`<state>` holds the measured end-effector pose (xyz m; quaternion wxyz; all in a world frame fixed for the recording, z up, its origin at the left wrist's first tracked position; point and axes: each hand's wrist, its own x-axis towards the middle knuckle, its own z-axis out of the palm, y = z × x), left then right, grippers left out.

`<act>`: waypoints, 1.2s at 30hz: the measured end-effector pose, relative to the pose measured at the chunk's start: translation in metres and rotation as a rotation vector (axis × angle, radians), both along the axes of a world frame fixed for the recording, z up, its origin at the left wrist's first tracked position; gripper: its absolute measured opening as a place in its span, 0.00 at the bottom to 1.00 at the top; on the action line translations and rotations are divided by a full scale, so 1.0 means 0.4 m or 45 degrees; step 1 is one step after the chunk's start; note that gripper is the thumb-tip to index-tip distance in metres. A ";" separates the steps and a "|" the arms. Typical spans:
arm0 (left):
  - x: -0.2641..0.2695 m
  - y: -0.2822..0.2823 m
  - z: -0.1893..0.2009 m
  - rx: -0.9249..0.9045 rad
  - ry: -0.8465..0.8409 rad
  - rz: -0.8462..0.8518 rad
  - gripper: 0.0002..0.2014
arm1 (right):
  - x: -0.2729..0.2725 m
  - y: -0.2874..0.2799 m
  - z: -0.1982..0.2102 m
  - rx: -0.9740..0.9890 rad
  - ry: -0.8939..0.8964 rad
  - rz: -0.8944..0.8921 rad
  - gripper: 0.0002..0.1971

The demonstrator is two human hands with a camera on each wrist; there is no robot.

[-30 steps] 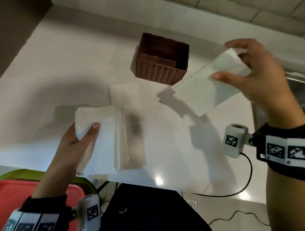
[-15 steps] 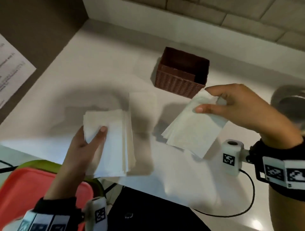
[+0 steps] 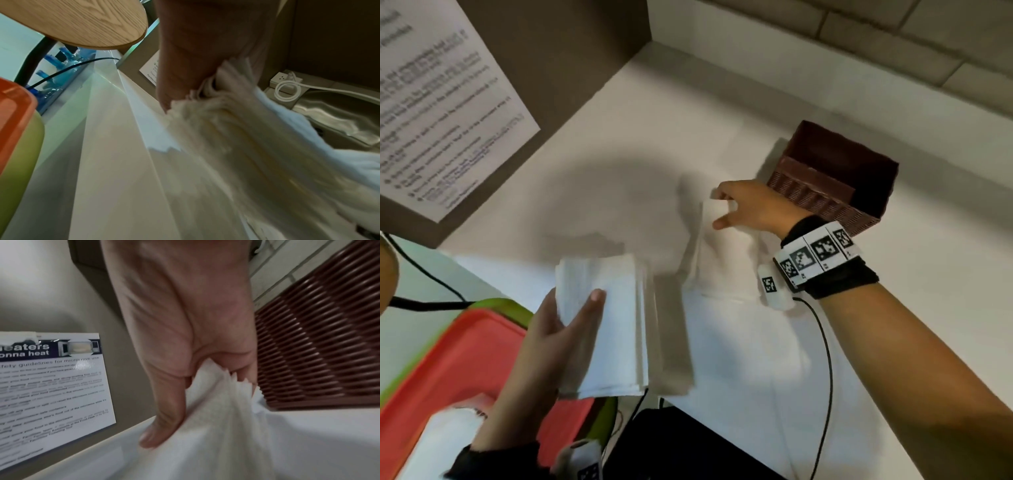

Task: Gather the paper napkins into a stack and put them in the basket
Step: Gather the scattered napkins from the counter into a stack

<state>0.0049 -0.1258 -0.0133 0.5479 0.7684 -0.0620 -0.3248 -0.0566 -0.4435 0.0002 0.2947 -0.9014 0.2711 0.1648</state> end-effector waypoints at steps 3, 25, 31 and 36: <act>0.005 0.004 0.002 0.022 0.000 0.004 0.17 | -0.007 -0.001 -0.026 0.046 -0.087 -0.065 0.35; -0.010 -0.211 0.042 -0.090 -0.175 -0.413 0.13 | -0.242 0.169 0.313 0.429 -0.321 0.100 0.09; -0.065 -0.243 0.058 -0.165 0.022 -0.712 0.13 | -0.200 0.167 0.198 0.220 -0.333 -0.005 0.16; -0.057 -0.233 0.064 -0.134 0.064 -0.653 0.17 | -0.186 0.184 0.181 0.105 -0.349 -0.020 0.14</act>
